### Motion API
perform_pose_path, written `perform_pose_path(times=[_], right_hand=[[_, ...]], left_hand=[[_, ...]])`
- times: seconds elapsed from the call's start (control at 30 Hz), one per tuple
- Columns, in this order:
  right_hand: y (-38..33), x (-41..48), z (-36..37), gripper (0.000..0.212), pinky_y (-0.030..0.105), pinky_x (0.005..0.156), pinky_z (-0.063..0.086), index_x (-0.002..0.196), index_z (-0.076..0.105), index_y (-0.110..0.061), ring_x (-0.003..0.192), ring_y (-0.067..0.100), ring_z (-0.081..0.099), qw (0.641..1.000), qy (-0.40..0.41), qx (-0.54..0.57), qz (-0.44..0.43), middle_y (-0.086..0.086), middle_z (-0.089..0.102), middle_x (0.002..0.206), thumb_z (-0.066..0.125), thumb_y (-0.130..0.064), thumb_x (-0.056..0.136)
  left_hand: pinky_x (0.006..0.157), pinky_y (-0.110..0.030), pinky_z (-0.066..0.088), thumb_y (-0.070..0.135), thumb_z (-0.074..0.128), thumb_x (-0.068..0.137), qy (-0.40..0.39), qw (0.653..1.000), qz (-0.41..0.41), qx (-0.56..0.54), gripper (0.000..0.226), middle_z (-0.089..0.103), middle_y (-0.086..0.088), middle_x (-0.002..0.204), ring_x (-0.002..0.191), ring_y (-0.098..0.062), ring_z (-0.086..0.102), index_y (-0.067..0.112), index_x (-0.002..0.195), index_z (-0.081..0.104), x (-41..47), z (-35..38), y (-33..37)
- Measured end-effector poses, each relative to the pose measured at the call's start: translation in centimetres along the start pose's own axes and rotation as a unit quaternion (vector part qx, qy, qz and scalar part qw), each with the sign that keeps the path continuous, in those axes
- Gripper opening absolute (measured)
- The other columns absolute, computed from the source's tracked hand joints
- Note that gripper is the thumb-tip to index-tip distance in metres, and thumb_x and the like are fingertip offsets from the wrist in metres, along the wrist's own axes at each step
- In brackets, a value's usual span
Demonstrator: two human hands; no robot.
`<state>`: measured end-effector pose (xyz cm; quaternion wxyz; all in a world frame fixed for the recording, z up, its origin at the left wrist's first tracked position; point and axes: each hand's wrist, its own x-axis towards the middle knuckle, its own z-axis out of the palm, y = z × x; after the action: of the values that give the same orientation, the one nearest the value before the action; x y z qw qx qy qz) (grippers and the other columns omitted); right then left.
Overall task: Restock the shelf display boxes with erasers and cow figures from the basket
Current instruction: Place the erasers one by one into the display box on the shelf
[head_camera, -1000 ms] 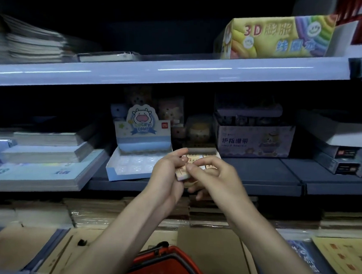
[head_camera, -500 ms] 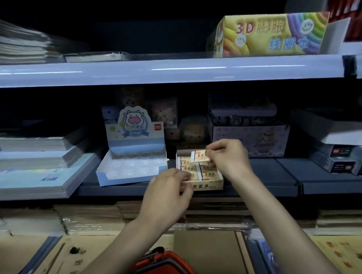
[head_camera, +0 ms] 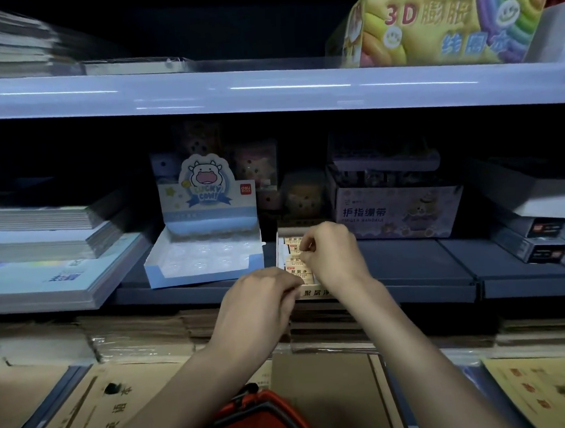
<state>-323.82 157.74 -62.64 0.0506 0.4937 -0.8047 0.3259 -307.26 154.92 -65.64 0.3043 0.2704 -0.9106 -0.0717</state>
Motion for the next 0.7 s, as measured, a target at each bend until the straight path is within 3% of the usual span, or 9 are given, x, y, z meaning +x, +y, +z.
perform_pose_path(times=[0.1,0.27,0.53,0.7], right_hand=[[-0.2,0.7,0.5,0.012,0.038,0.078,0.06,0.088,0.077,-0.024,0.091,0.021,0.068,1.0,0.011,0.005,0.005,0.0,0.072,0.097,0.075,-0.012,0.088],[0.0,1.5,0.8,0.029,0.038,0.081,0.061,0.092,0.079,-0.024,0.098,0.02,0.069,1.0,-0.008,0.005,0.01,0.001,0.072,0.106,0.065,0.001,0.091],[0.7,1.3,0.5,0.041,0.035,0.095,0.054,0.123,0.074,-0.016,0.12,0.026,0.062,0.997,-0.075,-0.02,-0.014,0.008,0.067,0.129,0.054,0.007,0.095],[0.7,0.7,0.6,0.039,0.04,0.1,0.051,0.121,0.073,-0.012,0.121,0.026,0.055,0.997,-0.023,-0.057,-0.044,0.005,0.062,0.127,0.057,0.008,0.092]], left_hand=[[0.085,-0.029,0.052,0.036,0.057,0.101,0.002,1.0,-0.004,-0.004,0.019,0.069,0.02,0.107,0.102,-0.004,0.062,0.035,0.113,0.072,0.0,0.1,0.0],[0.088,-0.027,0.051,0.037,0.056,0.102,0.001,1.0,-0.007,-0.006,0.022,0.069,0.019,0.112,0.106,-0.003,0.061,0.035,0.116,0.072,0.0,-0.2,0.1],[0.088,-0.032,0.052,0.036,0.057,0.101,-0.003,1.0,-0.015,-0.005,0.021,0.07,0.016,0.113,0.106,-0.009,0.063,0.033,0.116,0.072,0.0,-0.3,0.3],[0.088,-0.032,0.05,0.037,0.056,0.102,-0.008,1.0,-0.014,0.001,0.022,0.07,0.014,0.113,0.106,-0.011,0.063,0.032,0.114,0.072,0.0,-0.5,0.4]])
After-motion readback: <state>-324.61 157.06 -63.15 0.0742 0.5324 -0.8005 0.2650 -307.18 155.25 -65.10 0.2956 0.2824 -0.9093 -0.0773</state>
